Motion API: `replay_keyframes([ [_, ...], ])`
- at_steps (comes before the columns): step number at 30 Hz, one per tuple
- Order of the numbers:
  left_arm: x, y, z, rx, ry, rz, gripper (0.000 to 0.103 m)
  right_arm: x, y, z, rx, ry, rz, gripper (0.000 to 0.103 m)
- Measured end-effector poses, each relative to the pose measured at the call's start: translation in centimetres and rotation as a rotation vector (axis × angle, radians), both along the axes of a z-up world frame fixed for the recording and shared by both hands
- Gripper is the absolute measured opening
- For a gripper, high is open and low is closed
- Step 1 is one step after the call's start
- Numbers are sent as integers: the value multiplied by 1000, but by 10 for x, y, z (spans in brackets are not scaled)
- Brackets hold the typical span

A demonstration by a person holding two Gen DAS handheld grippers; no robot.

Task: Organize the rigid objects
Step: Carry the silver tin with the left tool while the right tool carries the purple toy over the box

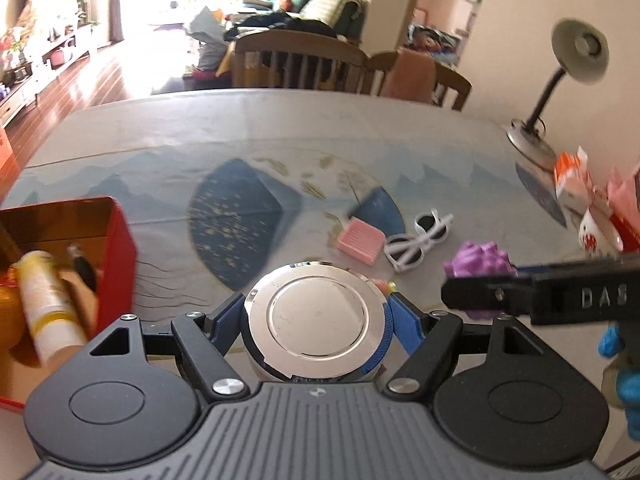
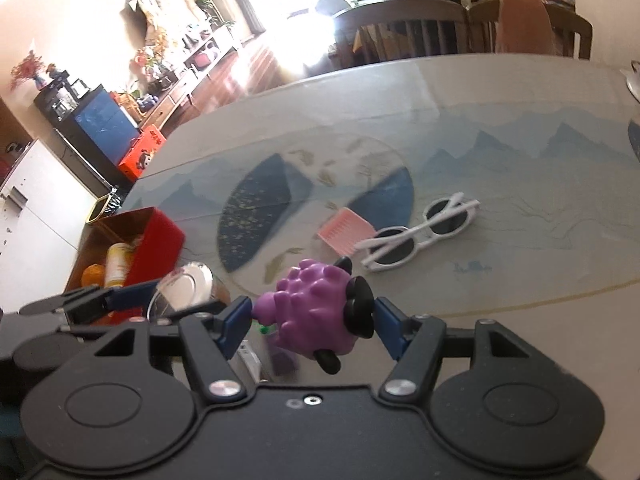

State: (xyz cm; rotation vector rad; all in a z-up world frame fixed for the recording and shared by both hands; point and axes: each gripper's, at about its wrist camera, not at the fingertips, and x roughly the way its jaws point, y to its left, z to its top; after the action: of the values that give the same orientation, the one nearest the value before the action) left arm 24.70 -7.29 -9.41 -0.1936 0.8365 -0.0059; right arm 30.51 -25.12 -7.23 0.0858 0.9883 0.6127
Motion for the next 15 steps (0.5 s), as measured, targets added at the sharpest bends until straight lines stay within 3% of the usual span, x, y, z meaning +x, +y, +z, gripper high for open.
replay_keyframes([
  [15, -30, 80, 35, 15, -63, 146, 77, -29, 68, 23, -3, -70, 92, 66],
])
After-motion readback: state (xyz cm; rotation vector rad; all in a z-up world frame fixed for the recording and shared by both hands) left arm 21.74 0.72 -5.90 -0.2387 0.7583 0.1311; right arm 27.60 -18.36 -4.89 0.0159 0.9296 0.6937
